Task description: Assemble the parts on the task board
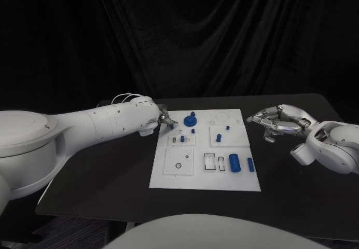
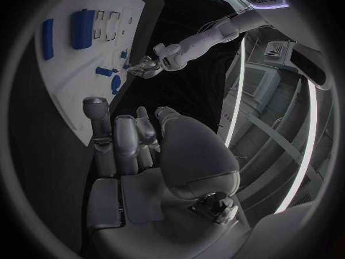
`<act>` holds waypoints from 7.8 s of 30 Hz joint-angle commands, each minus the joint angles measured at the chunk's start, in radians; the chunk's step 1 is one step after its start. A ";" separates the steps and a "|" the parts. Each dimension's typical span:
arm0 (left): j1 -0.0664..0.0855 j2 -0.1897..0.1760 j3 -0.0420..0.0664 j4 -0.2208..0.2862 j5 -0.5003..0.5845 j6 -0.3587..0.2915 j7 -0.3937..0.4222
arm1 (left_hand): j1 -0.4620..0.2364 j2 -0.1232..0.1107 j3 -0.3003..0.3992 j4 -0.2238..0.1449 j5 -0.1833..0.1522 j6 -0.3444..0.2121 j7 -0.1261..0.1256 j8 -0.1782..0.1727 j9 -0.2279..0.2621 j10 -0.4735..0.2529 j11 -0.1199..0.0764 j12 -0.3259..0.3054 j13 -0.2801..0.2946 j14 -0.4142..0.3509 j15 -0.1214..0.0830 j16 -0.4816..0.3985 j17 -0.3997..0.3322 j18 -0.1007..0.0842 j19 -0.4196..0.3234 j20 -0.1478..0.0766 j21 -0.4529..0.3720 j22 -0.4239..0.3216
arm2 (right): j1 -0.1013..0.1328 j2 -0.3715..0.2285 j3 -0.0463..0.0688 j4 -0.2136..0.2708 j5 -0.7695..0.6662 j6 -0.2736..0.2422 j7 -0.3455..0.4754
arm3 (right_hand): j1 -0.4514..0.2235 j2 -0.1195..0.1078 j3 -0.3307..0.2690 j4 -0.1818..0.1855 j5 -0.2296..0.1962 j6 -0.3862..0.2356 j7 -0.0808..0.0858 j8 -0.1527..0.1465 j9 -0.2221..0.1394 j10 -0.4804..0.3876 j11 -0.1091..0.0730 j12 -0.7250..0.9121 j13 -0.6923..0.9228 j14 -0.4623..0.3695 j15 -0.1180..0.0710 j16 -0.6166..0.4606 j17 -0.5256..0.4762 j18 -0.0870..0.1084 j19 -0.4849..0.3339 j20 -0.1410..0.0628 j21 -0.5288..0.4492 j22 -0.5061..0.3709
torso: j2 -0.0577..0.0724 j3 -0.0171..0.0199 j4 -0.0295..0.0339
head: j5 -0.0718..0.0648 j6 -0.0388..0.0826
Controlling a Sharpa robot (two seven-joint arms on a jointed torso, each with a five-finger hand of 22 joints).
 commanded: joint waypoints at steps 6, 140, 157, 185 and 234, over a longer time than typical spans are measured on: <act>-0.003 0.001 0.001 -0.008 -0.003 0.002 0.028 | 0.017 0.003 0.007 -0.015 0.032 -0.006 0.002 -0.003 0.010 0.107 0.004 0.004 0.263 0.104 0.002 -0.004 0.263 0.016 -0.001 0.003 -0.007 0.110 | -0.002 -0.001 0.001 0.001 -0.001 0.017 -0.021 | 0.003 0.005 -0.003 -0.003 0.005 -0.008 0.002 0.006 -0.001 -0.007 -0.001 -0.002 -0.001 -0.008 -0.001 -0.002 -0.001 0.020 -0.008 0.001 -0.003 0.071 | -0.001 -0.0007 -0.0002 | 0.004 0.000; -0.038 -0.191 0.001 0.325 0.069 -0.082 0.053 | -0.051 -0.074 0.434 -0.171 0.143 0.040 -0.004 -0.060 0.008 0.107 -0.002 0.004 0.263 0.104 -0.003 -0.004 0.263 0.024 -0.017 -0.001 -0.043 0.107 | -0.007 -0.013 0.001 0.005 -0.009 0.036 -0.063 | 0.024 0.009 0.005 -0.004 0.017 -0.012 0.003 0.016 -0.004 -0.043 -0.001 -0.018 -0.033 -0.014 -0.001 -0.006 -0.011 0.022 -0.012 0.001 -0.017 0.068 | -0.002 -0.0005 -0.0004 | 0.013 0.000; -0.042 -0.195 0.001 0.326 0.069 -0.068 0.048 | -0.050 -0.074 0.434 -0.171 0.143 0.040 -0.005 -0.060 0.008 0.107 -0.003 0.004 0.263 0.104 -0.003 -0.004 0.263 0.025 -0.020 -0.001 -0.047 0.102 | -0.008 -0.011 0.001 0.003 -0.009 0.043 -0.074 | 0.033 0.008 0.007 -0.007 0.023 -0.015 0.002 0.020 -0.004 -0.045 -0.001 -0.019 -0.037 -0.016 -0.001 -0.006 -0.013 0.022 -0.013 0.001 -0.019 0.067 | -0.001 -0.0002 0.0012 | 0.017 0.000; -0.057 -0.187 0.001 0.303 0.069 -0.014 -0.015 | -0.165 -0.093 0.148 0.033 -0.090 0.026 0.020 -0.121 -0.041 0.107 0.020 0.004 0.263 0.104 0.016 -0.004 0.263 0.031 -0.032 0.017 -0.075 0.093 | -0.009 -0.015 0.001 0.007 -0.009 0.057 -0.096 | 0.084 -0.009 0.027 -0.017 0.095 -0.022 0.003 0.039 -0.008 -0.057 -0.001 -0.023 -0.057 -0.020 -0.001 -0.003 -0.020 0.023 -0.015 0.000 -0.028 0.067 | -0.001 0.0004 -0.0002 | 0.019 0.000; 0.078 -0.219 0.001 0.352 -0.050 -0.180 0.554 | 0.384 -0.020 0.038 -0.051 0.001 -0.304 0.114 -0.108 -0.033 -0.810 0.128 -0.885 -0.327 -0.012 0.115 -0.081 0.136 0.053 -0.181 0.103 -0.195 0.089 | -0.009 -0.007 0.001 -0.001 -0.021 0.058 -0.101 | 0.086 -0.018 0.029 -0.011 0.115 -0.023 0.005 0.045 -0.010 -0.062 0.001 -0.025 -0.066 -0.022 0.000 -0.003 -0.024 0.023 -0.016 0.001 -0.031 0.066 | 0.001 -0.0002 0.0021 | 0.006 0.000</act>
